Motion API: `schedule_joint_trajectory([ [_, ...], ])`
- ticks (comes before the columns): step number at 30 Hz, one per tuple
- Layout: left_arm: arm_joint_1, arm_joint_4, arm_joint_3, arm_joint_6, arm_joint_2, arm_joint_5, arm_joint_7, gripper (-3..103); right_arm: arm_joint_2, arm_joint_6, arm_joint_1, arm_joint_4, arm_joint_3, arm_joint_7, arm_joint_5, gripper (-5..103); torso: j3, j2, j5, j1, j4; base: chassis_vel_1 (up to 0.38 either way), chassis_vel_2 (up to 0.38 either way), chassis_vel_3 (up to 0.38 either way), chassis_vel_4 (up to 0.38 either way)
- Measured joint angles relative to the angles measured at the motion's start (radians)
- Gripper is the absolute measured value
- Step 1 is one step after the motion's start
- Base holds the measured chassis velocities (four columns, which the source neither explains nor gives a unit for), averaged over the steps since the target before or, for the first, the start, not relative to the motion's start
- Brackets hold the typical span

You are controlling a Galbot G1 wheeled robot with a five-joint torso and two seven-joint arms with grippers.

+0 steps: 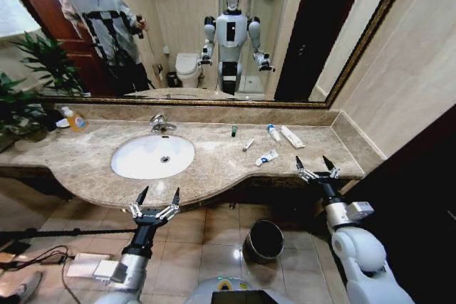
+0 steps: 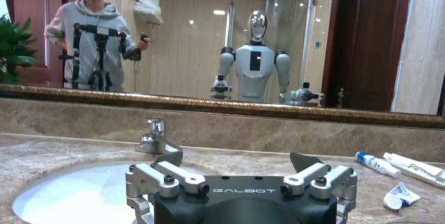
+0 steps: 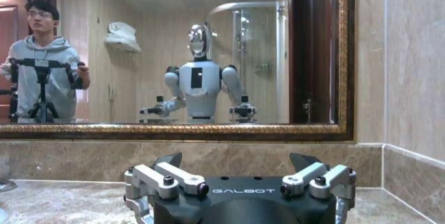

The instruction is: Pick up the trash from the sink and place it in the trash bin.

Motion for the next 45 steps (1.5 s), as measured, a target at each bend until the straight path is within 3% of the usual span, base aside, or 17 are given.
schedule_joint_trajectory([
  [16,0.0,0.0,0.0,0.0,0.0,0.0,0.0,100,0.0,-0.002,0.004,0.002,0.003,-0.008,0.007,100,0.0,0.0,0.0,0.0,-0.0001,0.0,0.0,0.0,0.0],
  [26,0.0,0.0,0.0,0.0,0.0,0.0,0.0,100,-0.033,-0.048,0.073,-0.039,-0.017,-0.008,0.013,100,0.0,0.0,0.0001,0.0,0.0,0.0,0.0,0.0,0.0],
  [30,0.0,0.0,0.0,0.0,0.0,0.0,0.0,100,-0.092,-0.106,0.149,-0.094,-0.033,0.0,0.065,100,0.0,0.0,0.0002,0.0,-0.0001,0.0,0.0,0.0,0.0],
  [39,0.0,0.0,0.0,0.0,0.0,0.0,0.0,100,-0.189,-0.121,0.285,-0.251,-0.068,-0.051,0.097,100,0.0,0.0,0.0001,0.0,0.0,0.0,0.0,0.0,0.0],
  [45,0.0,0.0,0.0,0.0,0.0,0.0,0.0,100,-0.251,-0.105,0.494,-0.524,-0.187,-0.061,0.097,100,0.0,0.0,0.0002,0.0,0.0,0.0,0.0,0.0,0.0],
])
